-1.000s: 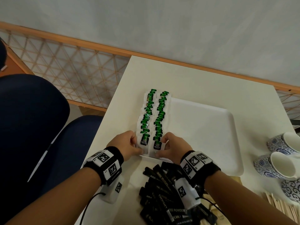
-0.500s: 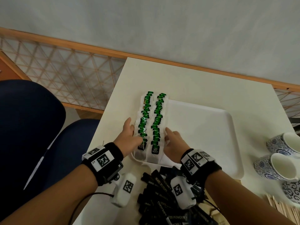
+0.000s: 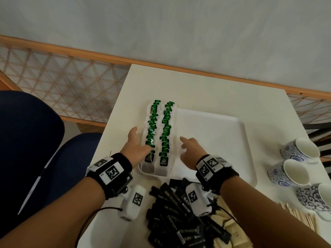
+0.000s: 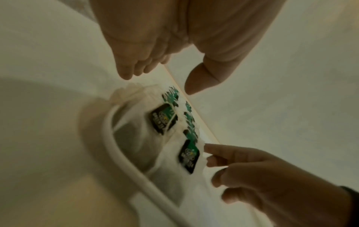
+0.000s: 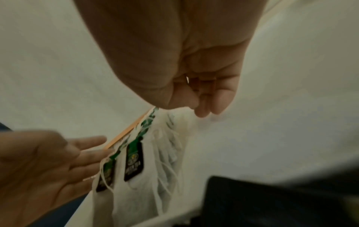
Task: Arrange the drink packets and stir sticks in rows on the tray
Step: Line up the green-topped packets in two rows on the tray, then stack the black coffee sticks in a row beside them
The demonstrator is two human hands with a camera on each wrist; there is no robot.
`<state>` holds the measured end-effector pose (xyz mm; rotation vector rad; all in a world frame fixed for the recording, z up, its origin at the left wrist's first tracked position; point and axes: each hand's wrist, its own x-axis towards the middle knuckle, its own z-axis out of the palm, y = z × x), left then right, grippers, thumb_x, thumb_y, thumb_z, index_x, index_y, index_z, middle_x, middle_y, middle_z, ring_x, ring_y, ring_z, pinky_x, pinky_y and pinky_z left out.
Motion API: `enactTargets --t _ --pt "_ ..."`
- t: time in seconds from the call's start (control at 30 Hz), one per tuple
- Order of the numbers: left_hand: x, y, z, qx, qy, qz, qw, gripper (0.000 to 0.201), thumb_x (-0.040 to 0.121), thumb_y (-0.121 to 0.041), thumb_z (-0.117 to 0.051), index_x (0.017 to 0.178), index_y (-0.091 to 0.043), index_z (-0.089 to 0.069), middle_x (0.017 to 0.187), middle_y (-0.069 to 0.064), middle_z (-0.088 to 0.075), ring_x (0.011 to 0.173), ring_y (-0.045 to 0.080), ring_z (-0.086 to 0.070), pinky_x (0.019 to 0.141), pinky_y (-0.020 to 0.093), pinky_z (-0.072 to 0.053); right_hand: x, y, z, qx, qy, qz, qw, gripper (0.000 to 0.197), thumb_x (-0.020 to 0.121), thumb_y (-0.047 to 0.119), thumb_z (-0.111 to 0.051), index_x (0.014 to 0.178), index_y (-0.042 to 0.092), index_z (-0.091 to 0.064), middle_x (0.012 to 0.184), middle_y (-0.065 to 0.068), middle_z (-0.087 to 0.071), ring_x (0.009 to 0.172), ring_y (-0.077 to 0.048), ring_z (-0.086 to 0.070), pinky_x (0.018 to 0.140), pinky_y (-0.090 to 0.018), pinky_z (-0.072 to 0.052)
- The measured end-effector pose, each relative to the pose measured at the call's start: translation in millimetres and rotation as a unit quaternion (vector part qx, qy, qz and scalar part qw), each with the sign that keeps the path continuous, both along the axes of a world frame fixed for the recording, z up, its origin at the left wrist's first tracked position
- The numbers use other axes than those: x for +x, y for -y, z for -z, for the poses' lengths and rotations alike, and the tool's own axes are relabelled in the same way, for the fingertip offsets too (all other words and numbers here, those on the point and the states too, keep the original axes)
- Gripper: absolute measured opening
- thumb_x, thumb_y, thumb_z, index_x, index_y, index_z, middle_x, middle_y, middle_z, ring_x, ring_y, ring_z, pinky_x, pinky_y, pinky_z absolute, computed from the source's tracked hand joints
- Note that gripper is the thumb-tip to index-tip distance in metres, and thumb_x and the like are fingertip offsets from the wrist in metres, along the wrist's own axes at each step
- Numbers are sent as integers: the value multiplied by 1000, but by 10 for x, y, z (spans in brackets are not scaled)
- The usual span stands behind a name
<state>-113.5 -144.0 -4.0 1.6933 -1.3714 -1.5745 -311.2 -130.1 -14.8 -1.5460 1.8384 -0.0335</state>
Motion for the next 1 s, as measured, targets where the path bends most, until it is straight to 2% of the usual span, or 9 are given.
enactTargets --t 0.07,0.17,0.33,0.53,0.63,0.73,0.8,0.9,1.0 --pt "91 -143 -15 -56 71 24 996 80 87 -8 -59 150 -18 -11 158 7 -11 144 22 -17 112 31 -23 -131 -201 -63 -28 15 26 999 54 91 8 -45 142 23 -38 128 -1 -47 102 -14 -50 89 -23 -42" --pt "208 -410 -15 -145 172 118 967 89 77 -28 -75 147 -21 -19 160 3 0 147 17 -3 119 39 -14 -335 -563 -135 -61 8 23 998 42 89 12 -50 126 31 -55 111 5 -55 92 -11 -54 82 -24 -46" --pt "112 -872 24 -182 193 292 919 114 60 -57 -80 148 -32 -12 158 -11 15 144 9 14 119 35 -4 -570 -1133 -164 -106 10 41 993 30 91 16 -54 113 34 -62 100 12 -54 84 2 -55 65 -8 -39" --pt "-165 -1377 108 -242 283 466 803 135 52 -74 -73 149 -30 10 152 -8 32 140 12 30 116 35 14 -730 -1639 -90 -151 -26 38 987 23 87 28 -61 107 39 -63 98 16 -53 87 -4 -57 79 -24 -49" --pt "-320 -1607 176 -254 325 514 752 138 54 -77 -69 146 -31 23 144 -6 47 132 15 44 109 38 25 -795 -1819 -79 -153 -43 18 987 37 82 36 -66 118 38 -59 116 11 -52 108 -12 -51 97 -36 -45" --pt "-504 -1726 245 -246 358 531 727 142 52 -77 -69 143 -31 30 140 -2 52 129 19 48 107 43 27 -798 -1964 -75 -78 -100 -48 991 73 77 58 -62 142 42 -32 149 7 -27 140 -19 -23 115 -42 -24" --pt "-616 -1751 297 -240 382 539 711 146 51 -77 -70 141 -30 34 139 0 53 129 21 48 107 48 27 -775 -2029 -40 -55 -140 -86 985 84 75 67 -58 146 42 -22 156 6 -14 145 -19 -8 118 -46 -15" --pt "-688 -1752 339 -219 405 528 714 143 53 -77 -68 142 -28 32 144 1 48 133 21 43 109 49 25 -727 -2088 19 -82 -160 -104 978 71 76 66 -57 139 41 -37 153 6 -21 145 -20 -8 118 -48 -12" --pt "-682 -1714 329 -219 403 499 735 133 60 -73 -63 145 -27 27 146 -1 43 136 18 38 112 47 22 -663 -2070 19 -134 -154 -103 974 54 79 60 -59 126 37 -53 145 4 -36 141 -21 -22 115 -41 -18"
